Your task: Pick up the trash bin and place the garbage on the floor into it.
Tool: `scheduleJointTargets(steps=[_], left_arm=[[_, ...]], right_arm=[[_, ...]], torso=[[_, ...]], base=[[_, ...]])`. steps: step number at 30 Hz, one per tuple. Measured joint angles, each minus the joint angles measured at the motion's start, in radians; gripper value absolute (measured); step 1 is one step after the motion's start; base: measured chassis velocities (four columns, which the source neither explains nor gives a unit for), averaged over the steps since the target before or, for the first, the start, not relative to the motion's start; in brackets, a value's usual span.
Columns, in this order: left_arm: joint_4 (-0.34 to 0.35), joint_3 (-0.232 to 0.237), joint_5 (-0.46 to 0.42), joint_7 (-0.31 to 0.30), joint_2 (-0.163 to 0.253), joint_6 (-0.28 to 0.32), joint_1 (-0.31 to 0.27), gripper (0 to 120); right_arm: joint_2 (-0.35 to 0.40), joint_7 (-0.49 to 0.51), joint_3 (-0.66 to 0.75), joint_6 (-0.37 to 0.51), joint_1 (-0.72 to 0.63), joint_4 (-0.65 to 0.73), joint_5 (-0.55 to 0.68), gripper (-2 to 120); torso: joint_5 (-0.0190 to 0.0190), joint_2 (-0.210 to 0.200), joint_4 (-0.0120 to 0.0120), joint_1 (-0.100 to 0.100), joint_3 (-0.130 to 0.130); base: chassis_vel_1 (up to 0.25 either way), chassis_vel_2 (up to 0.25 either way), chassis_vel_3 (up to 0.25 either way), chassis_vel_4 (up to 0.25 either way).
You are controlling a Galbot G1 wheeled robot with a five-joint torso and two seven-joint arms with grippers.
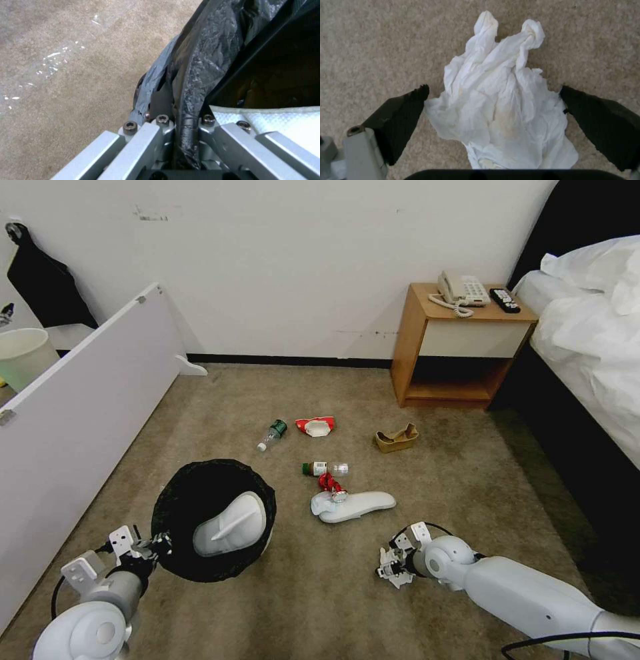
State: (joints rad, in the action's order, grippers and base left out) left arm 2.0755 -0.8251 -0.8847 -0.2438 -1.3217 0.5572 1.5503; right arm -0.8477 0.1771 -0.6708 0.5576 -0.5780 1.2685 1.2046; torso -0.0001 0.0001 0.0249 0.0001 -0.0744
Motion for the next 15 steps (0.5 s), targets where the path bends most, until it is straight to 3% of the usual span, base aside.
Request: scheduleJointTargets(steps=[15], left_arm=[[-0.011,0.015,-0.002,-0.007,0.01,0.002,-0.013,1]], right_arm=[[0.003,0.014,-0.004,-0.007,-0.007,0.005,0.028,98]], torso=[[-0.0002,0.0,0.0003,0.0,0.0]], base=[[0.0,0.0,0.0,0.0]])
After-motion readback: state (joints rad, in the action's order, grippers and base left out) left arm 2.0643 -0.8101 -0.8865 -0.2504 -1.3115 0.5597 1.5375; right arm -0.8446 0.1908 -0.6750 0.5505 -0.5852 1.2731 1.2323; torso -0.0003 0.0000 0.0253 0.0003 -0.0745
